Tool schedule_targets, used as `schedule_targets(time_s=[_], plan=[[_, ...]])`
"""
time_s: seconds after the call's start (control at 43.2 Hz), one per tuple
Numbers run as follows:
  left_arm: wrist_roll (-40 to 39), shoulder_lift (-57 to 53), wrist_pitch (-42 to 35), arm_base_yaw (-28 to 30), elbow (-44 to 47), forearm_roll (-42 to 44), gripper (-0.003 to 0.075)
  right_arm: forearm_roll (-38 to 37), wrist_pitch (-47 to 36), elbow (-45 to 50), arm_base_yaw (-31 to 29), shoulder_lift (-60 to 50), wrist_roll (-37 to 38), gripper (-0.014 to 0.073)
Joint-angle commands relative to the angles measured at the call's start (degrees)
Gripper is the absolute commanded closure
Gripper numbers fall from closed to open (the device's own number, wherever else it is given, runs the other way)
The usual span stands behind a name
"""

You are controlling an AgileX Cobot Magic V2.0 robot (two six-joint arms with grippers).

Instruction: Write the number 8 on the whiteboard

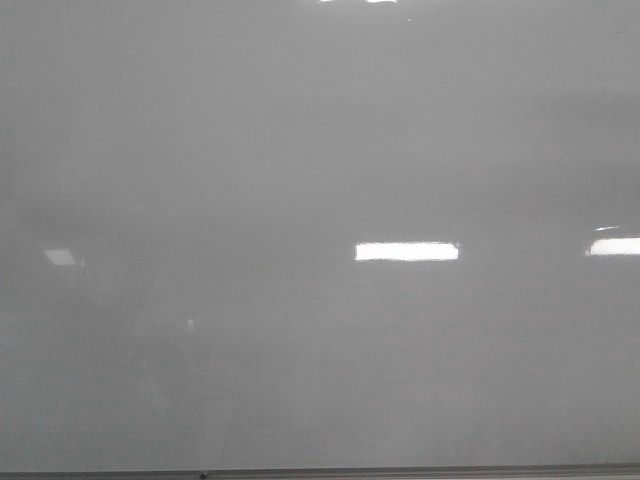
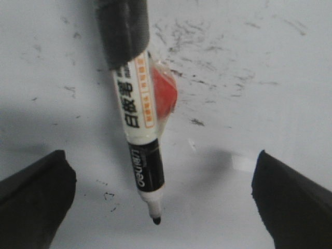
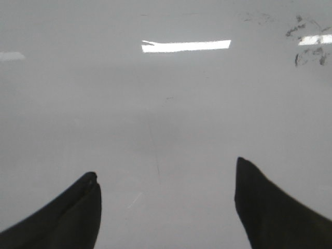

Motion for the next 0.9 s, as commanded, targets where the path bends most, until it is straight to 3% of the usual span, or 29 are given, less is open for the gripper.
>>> schedule_targets(time_s=[0.0, 0.116, 0.417, 0.556, 0.671, 0.787, 0.88], plan=[[-0.4, 0.5, -5.3, 0.2, -2.1, -0.5, 0.0117, -0.6, -3.9, -2.2, 0.0, 0.6, -0.1, 0.0034], [-0.4, 1.4, -5.8, 0.2, -2.1, -0.5, 0.0260, -0.6, -3.9, -2.2, 0.0, 0.6, -0.1, 0.0034], [-0.1, 1.5, -5.3, 0.2, -2.1, 0.8, 0.0743, -0.6, -3.9, -2.2, 0.0, 0.6, -0.1, 0.0034], [0.0, 0.0, -2.6, 0.2, -2.1, 1.9, 0.0741, -0.6, -3.9, -2.2, 0.0, 0.6, -0.1, 0.0034], [0.0, -3.4, 6.4, -0.5, -3.6, 2.0, 0.0741, -0.6, -3.6, -2.2, 0.0, 0.6, -0.1, 0.0034], [1.7, -5.8, 22.6, -3.7, -9.1, 4.2, 0.0741, -0.6, -1.0, -2.8, 0.0, 0.8, -0.2, 0.0034], [8.1, -5.1, 41.9, -7.8, -15.4, 3.9, 0.0741, -0.6, 2.2, -4.3, 0.1, 2.2, -1.5, 0.0034]])
